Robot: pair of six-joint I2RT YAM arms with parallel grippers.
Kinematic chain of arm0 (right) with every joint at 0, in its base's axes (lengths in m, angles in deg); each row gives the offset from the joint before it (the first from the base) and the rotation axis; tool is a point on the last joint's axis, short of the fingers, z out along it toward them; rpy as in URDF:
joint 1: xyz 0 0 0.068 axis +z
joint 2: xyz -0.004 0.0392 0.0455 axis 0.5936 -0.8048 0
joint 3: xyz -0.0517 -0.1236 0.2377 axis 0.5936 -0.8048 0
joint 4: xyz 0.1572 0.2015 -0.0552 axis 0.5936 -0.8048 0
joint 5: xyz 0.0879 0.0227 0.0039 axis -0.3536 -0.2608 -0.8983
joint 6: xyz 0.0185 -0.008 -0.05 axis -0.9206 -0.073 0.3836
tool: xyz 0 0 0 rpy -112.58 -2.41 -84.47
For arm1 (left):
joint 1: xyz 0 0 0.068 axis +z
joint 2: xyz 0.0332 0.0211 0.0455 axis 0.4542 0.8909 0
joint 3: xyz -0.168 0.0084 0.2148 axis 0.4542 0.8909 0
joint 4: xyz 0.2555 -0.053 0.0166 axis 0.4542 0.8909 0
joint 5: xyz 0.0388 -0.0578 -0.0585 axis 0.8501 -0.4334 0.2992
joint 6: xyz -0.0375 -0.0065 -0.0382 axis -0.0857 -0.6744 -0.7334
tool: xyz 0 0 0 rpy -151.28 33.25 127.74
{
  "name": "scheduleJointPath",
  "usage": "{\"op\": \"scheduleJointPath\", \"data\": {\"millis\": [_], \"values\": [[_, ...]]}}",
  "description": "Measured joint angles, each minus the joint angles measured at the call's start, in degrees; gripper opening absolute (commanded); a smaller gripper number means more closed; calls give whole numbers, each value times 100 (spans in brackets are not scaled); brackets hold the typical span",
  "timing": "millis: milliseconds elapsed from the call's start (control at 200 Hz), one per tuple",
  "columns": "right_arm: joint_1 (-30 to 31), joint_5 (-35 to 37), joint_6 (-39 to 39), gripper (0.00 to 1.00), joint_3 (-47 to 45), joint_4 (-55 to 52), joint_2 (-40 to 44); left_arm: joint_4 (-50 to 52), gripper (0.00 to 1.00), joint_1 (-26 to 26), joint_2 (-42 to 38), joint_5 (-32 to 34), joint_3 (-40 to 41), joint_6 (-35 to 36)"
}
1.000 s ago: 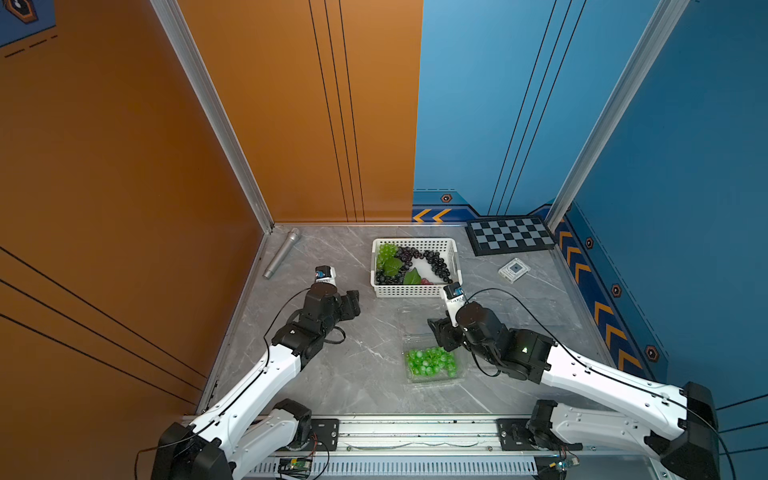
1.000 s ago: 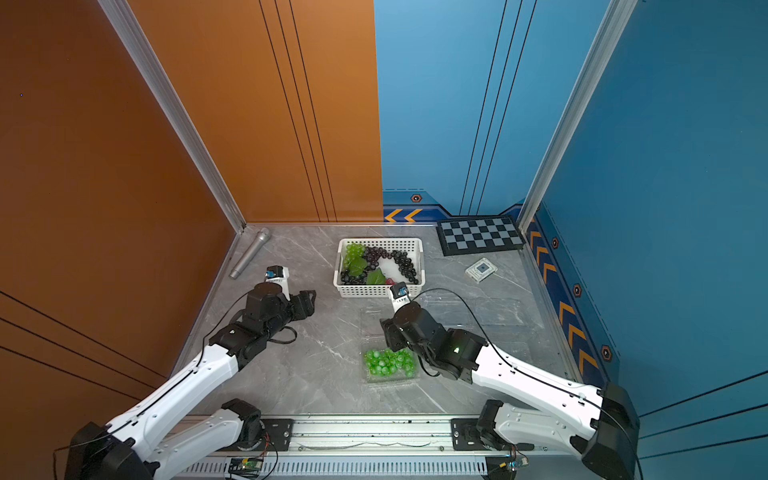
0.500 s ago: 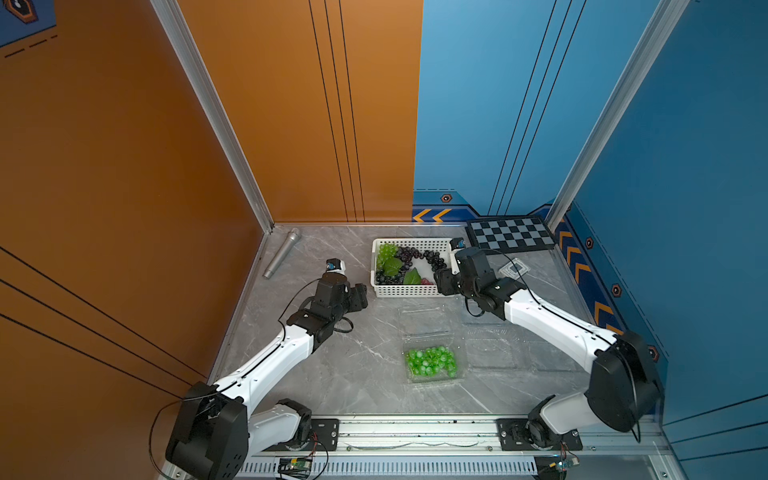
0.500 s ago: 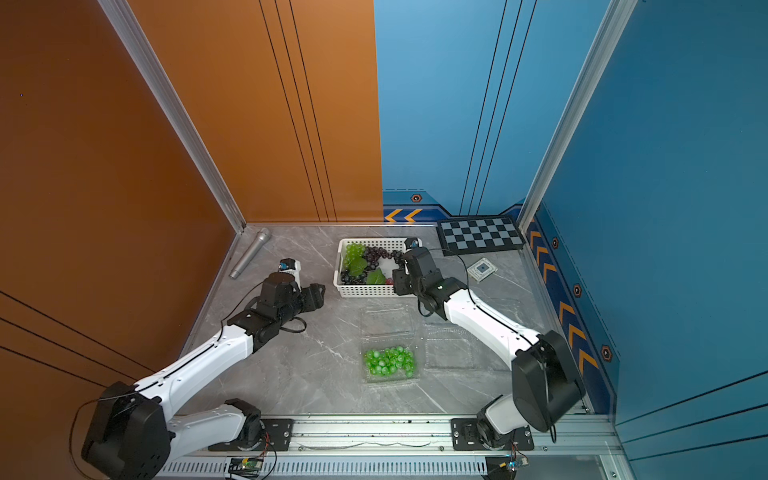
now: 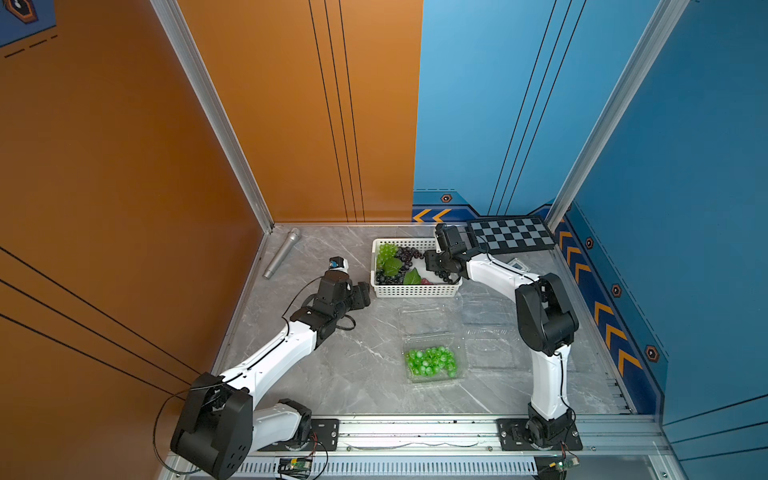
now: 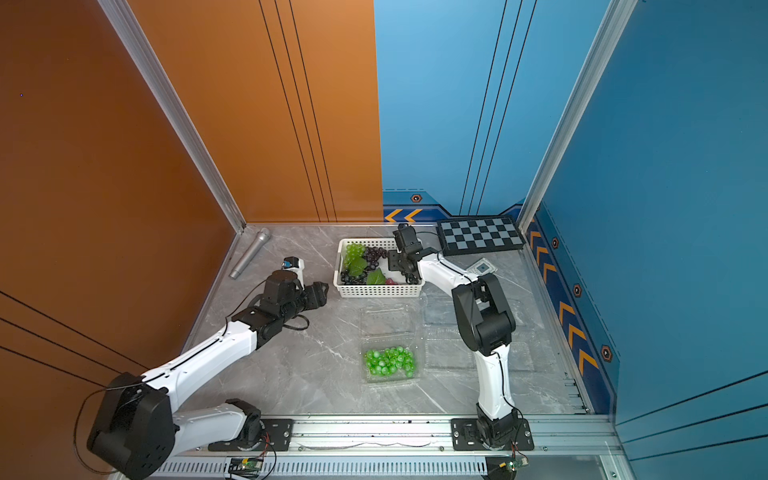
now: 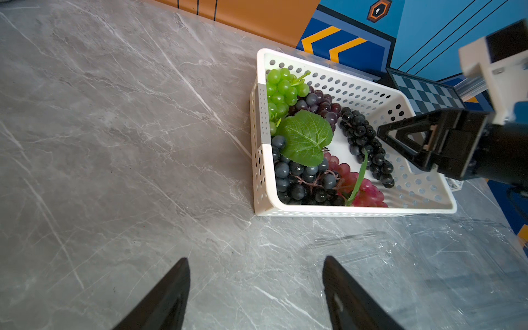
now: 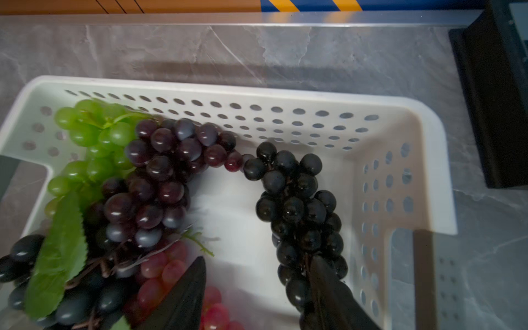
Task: Pack grapes into containers
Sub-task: Pick up the grape from the basket.
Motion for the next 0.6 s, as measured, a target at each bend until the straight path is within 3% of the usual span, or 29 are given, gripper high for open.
{"op": "scheduleJointPath", "data": {"millis": [601], "values": [[11,667,485,62,1523,-835,-1255,2,74,44,0,-39,0,2]]}}
